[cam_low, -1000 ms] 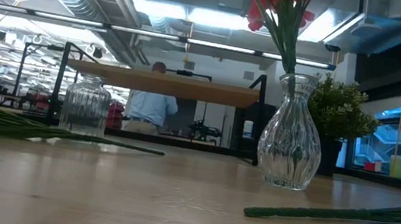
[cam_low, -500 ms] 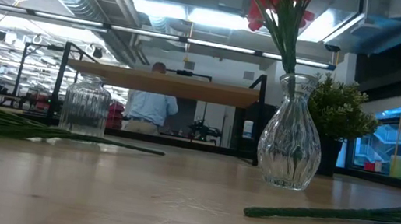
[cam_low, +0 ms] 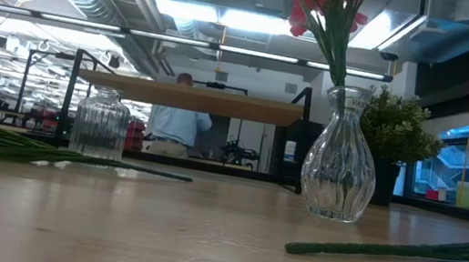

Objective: Pick and place flowers into a vace then onto a shelf
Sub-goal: Put the orange flowers into the right transparent vase

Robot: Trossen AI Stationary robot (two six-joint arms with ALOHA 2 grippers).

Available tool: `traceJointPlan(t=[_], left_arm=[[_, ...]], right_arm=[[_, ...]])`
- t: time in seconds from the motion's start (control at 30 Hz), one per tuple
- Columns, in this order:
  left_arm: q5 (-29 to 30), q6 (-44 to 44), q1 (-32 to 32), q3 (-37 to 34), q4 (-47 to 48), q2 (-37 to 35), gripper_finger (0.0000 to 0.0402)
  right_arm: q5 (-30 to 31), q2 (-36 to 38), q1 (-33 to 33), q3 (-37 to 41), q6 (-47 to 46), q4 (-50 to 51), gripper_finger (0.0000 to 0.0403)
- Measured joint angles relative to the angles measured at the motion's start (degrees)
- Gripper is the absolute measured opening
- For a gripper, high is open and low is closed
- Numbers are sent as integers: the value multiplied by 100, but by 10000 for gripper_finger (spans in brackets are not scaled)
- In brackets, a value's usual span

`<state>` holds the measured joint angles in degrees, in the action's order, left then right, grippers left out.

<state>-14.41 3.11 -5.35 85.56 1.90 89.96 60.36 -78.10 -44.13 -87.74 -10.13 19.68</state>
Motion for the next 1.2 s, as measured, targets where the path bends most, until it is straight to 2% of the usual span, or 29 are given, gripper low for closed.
traceJointPlan(t=[0.07, 0.17, 0.3, 0.5, 0.6, 0.73, 1.0, 1.2], left_arm=[[77, -8, 73, 0, 396, -260, 142], [371, -135, 101, 0, 820, -609, 144], [828, -378, 45, 2, 1256, -1018, 140], [1241, -395, 10, 2, 1580, -1353, 130], [1252, -395, 10, 2, 1698, -1405, 127], [1251, -395, 10, 2, 1844, -1406, 127], [1186, -389, 10, 2, 1992, -1406, 127], [1142, -386, 10, 2, 2335, -1406, 127]], right_arm=[[509, 13, -276, 0, -54, 233, 8], [1373, -18, -675, 0, -765, 939, 8], [2252, -131, -1012, 0, -2434, 2220, 8], [2853, -637, -1057, 0, -4926, 3890, 8], [2957, -965, -1057, 2, -5734, 4331, 8], [2961, -1365, -1019, 2, -6349, 4507, 8], [2959, -2010, -611, 2, -6478, 4267, 8], [2961, -2426, -320, 3, -6926, 4217, 8]])
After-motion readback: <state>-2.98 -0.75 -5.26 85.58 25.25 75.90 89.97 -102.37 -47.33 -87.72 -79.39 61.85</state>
